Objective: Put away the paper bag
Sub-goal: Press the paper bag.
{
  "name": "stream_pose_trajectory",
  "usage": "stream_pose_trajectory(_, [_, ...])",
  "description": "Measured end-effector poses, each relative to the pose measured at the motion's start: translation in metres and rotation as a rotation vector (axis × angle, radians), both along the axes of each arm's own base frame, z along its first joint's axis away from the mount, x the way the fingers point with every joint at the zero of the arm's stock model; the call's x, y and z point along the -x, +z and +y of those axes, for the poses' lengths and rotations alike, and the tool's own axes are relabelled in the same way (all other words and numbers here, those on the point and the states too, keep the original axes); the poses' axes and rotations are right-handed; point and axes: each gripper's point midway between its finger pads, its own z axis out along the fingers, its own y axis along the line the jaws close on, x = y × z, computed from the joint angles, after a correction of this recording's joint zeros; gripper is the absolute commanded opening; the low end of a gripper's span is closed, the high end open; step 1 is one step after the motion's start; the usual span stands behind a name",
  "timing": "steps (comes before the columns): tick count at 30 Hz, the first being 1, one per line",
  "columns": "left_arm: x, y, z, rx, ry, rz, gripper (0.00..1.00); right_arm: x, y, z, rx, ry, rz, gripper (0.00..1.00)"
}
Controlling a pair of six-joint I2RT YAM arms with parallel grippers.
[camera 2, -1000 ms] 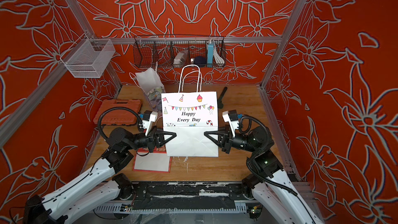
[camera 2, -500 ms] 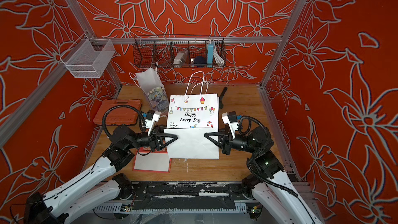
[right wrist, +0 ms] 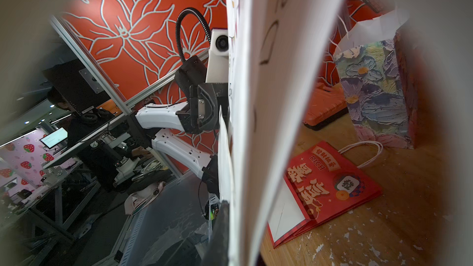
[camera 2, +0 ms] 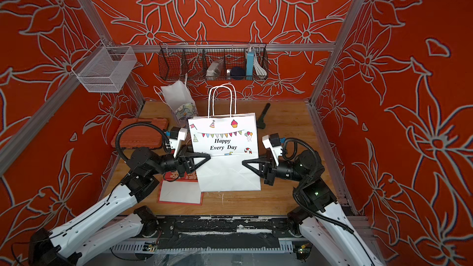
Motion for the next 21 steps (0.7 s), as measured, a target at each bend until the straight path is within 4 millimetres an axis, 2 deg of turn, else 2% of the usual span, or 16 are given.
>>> stream_pose_trajectory(3, [-0.002, 0.004, 0.003, 0.009, 0.031, -0.022, 0.04, 0.001, 0.000, 0.000, 0.001, 0.008, 0.002, 0.00])
stream_pose_trajectory(4, [-0.002, 0.006, 0.004, 0.013, 0.038, -0.030, 0.00, 0.002, 0.000, 0.000, 0.001, 0.008, 0.001, 0.00])
stream_pose_trajectory(7, [0.000, 0.009, 0.006, 0.020, 0.045, -0.042, 0.00, 0.001, -0.001, 0.000, 0.002, 0.008, 0.003, 0.00])
stream_pose_trajectory(8, [0.000, 0.009, 0.005, 0.020, 0.044, -0.042, 0.03, 0.002, -0.001, 0.000, 0.001, 0.008, 0.002, 0.00])
stream_pose_trajectory(10, [-0.001, 0.010, 0.006, 0.022, 0.050, -0.038, 0.35, 0.002, -0.001, 0.000, 0.001, 0.010, 0.001, 0.00])
stream_pose_trajectory(11, [-0.002, 0.011, 0.006, 0.025, 0.058, -0.041, 0.39, 0.003, -0.001, 0.000, 0.001, 0.011, 0.001, 0.00])
stream_pose_trajectory(13, [-0.006, 0.016, 0.008, 0.037, 0.082, -0.043, 0.35, 0.004, -0.003, 0.000, 0.005, 0.018, 0.007, 0.00])
stream_pose_trajectory(16, [-0.008, 0.028, 0.011, 0.056, 0.108, -0.065, 0.05, 0.005, -0.007, 0.000, 0.012, 0.029, 0.019, 0.00])
stream_pose_trajectory(17, [-0.008, 0.034, 0.012, 0.064, 0.114, -0.073, 0.00, 0.006, -0.008, 0.000, 0.014, 0.031, 0.023, 0.00])
stream_pose_trajectory(21, [-0.006, 0.043, 0.012, 0.077, 0.111, -0.088, 0.00, 0.005, -0.008, 0.000, 0.012, 0.029, 0.020, 0.00])
